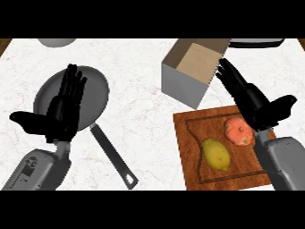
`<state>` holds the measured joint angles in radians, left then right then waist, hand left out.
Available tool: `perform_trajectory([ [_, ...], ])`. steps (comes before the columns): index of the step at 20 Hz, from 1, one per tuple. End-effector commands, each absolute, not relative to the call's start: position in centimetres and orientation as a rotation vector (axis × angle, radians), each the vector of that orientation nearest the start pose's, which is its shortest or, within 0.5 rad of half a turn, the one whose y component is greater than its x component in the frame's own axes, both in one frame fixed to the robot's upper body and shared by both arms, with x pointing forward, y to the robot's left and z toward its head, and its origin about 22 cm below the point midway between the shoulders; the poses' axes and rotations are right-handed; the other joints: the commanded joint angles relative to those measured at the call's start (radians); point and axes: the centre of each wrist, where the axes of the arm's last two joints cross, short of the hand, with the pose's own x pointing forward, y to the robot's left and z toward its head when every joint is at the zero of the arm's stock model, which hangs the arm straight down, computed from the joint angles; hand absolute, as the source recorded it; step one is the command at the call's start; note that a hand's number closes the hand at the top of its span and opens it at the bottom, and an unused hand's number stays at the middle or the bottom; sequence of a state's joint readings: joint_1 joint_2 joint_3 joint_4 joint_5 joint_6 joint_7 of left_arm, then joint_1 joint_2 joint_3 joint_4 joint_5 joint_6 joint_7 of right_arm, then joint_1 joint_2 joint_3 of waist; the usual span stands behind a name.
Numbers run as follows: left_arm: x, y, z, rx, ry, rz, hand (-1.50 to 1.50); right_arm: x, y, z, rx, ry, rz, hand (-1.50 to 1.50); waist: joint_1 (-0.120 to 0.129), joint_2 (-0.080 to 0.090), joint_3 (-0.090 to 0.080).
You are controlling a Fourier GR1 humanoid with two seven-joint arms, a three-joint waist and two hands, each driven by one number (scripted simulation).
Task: Pick the squash from the cutting board and place it in the cardboard box
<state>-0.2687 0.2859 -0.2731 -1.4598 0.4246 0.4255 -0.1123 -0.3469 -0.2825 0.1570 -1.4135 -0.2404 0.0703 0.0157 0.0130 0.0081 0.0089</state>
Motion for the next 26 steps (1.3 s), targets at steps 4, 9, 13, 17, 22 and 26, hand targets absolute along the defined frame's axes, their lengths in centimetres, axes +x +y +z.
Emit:
perform_trajectory([
  [4, 28.7, 22.2, 3.9, 0.059, -1.664, -0.233, 0.0, 28.0, -26.4, 3.0, -0.031, -1.535, 0.298, -1.5, -0.039, -0.013, -0.008],
  [9, 28.4, 22.2, 3.3, 0.041, -1.618, -0.342, 0.0, 27.4, -31.4, 3.6, -0.559, -1.53, 0.694, -1.5, -0.077, -0.012, -0.018],
  [13, 28.6, 22.1, 3.2, 0.024, -1.59, -0.384, 0.0, 24.3, -31.3, 2.0, -0.779, -1.583, 0.939, -1.5, -0.084, -0.017, -0.013],
  [17, 27.3, 21.5, 2.1, -0.004, -1.58, -0.42, 0.0, 21.7, -31.3, 3.7, -0.959, -1.624, 1.038, -1.5, -0.062, -0.021, -0.012],
  [22, 27.6, 21.4, 3.0, 0.009, -1.604, -0.433, 0.0, 17.5, -29.4, 9.1, -0.982, -1.505, 1.082, -1.5, -0.049, -0.018, -0.012],
  [26, 28.3, 21.1, 3.5, -0.008, -1.585, -0.426, 0.0, 16.2, -28.0, 12.8, -0.855, -1.351, 1.171, -1.5, -0.041, -0.013, -0.012],
])
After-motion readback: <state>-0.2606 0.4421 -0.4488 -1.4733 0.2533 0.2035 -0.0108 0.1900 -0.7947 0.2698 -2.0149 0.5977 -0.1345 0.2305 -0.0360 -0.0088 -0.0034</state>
